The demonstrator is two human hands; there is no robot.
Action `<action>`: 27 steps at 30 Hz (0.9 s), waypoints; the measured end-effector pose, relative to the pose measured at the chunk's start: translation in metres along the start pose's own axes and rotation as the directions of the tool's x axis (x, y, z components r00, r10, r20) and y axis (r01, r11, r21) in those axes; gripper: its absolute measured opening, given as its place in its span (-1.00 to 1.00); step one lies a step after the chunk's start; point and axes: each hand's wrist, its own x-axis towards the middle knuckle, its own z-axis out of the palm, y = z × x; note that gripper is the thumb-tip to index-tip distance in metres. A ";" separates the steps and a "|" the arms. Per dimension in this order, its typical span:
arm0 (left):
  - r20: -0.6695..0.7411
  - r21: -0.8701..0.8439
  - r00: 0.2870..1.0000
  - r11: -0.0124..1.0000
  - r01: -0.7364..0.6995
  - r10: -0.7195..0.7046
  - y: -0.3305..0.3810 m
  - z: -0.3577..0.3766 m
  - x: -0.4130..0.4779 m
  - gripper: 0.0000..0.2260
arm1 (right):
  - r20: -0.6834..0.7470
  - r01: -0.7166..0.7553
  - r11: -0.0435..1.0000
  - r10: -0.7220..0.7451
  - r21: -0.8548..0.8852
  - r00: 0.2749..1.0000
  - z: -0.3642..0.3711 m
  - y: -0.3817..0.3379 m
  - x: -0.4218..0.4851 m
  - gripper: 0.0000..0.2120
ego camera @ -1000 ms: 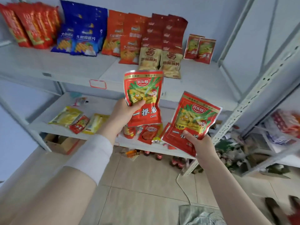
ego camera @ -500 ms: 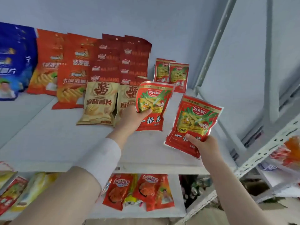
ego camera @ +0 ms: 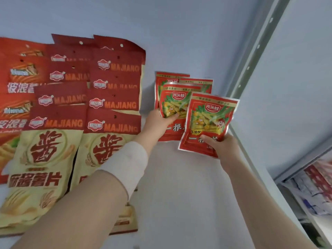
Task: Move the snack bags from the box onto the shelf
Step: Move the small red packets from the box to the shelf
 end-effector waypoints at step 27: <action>-0.306 0.583 0.897 0.808 -0.088 0.318 -0.006 0.017 0.071 -0.19 | -0.219 0.214 0.798 -0.394 -0.563 0.893 0.054 0.009 0.076 -0.18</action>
